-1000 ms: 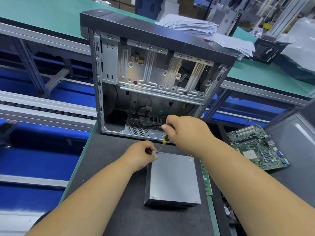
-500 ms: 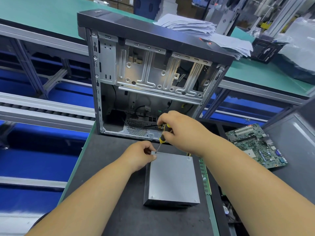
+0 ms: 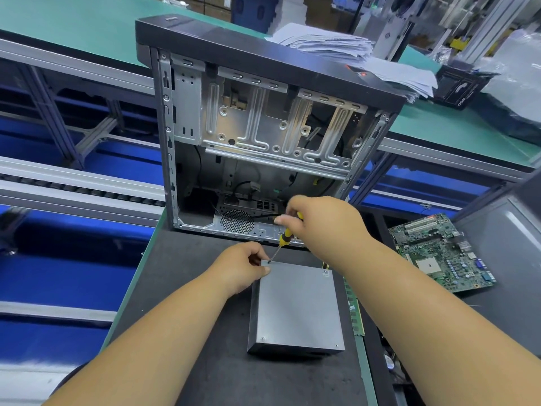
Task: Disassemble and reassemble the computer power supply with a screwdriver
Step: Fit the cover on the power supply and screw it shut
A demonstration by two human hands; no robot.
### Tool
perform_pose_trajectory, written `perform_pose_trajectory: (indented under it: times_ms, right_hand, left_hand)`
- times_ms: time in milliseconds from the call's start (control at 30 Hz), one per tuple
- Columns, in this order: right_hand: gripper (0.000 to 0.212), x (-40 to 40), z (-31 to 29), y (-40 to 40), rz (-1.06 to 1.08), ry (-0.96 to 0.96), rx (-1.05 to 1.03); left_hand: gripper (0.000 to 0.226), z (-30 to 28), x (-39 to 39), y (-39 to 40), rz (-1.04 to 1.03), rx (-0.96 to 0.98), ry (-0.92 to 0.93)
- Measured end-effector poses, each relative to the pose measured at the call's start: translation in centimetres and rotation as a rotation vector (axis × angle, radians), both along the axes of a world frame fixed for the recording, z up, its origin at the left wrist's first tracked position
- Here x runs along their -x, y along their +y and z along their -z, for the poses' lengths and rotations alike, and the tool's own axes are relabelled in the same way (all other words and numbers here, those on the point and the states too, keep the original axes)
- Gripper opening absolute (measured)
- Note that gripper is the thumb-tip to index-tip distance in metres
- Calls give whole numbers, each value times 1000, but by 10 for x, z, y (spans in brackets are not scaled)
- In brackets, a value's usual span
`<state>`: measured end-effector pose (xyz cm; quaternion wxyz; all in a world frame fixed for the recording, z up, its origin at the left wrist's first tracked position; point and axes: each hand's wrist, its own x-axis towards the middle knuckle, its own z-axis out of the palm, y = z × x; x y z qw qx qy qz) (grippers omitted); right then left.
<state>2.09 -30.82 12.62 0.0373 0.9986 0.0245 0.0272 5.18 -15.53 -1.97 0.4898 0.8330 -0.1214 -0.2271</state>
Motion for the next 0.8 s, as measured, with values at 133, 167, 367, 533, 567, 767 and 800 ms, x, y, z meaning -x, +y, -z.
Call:
perform_pose_trajectory:
  times_ms: [133,167,367,533,567,767,800]
  right_hand:
    - [27,1,0,-4,-34,65,-172]
    - [20,1,-2,-4,-72,88,-218]
    - [34,1,-3,-3,-50,52,-38]
    - [23,1,-5,-9,-89,169,-253]
    - [32,1,-6,-8,-103,175,-261]
    - [33,2,-2,-6,-48,120,-73]
    - [28,3,-1,-6,-54,134,-136]
  left_hand:
    - [17,1,0,0,4,0,3]
    - [18,1,-1,0,4,7,7]
    - [17,1,-1,1,6,18,9]
    - [18,2,0,0,-2,23,8]
    - [18,2,-1,0,1,22,6]
    - [17,1,0,1,-2,13,7]
    - [16,1,1,0,-4,7,5]
